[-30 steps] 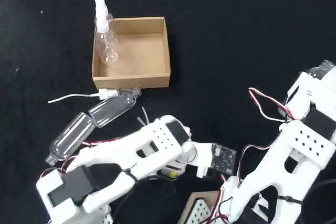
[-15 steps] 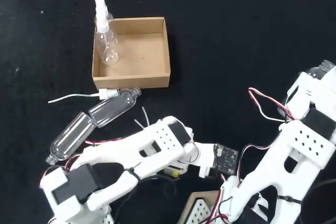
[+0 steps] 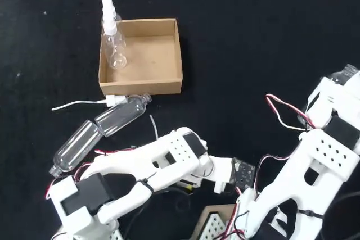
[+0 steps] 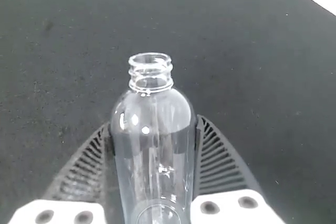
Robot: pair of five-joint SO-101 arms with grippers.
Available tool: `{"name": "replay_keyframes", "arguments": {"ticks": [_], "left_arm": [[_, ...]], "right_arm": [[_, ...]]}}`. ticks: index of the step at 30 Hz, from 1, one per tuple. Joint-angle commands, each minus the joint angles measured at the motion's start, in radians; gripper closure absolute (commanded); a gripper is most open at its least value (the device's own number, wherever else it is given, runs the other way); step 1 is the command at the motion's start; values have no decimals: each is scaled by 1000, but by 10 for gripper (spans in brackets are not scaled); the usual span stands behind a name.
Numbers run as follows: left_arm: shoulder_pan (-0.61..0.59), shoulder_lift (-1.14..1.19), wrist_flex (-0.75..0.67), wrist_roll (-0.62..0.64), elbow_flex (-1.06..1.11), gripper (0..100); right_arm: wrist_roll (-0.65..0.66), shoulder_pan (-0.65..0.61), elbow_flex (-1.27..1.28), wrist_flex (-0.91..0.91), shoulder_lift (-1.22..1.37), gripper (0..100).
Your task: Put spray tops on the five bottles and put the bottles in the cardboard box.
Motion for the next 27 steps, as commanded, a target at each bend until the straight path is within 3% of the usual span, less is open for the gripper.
{"name": "replay_keyframes", "arguments": {"ticks": [1, 12, 18, 27], "left_arm": [[-31, 0, -18, 2, -25, 964], [-199, -6, 9, -3, -44, 971], [-248, -103, 170, 0, -124, 971], [-269, -256, 176, 81, -93, 971]], "right_arm": [[11, 14, -54, -26, -38, 982], [37, -14, -54, -26, -38, 982], [37, -17, -54, -28, -38, 982], [34, -20, -54, -28, -38, 983]]}}
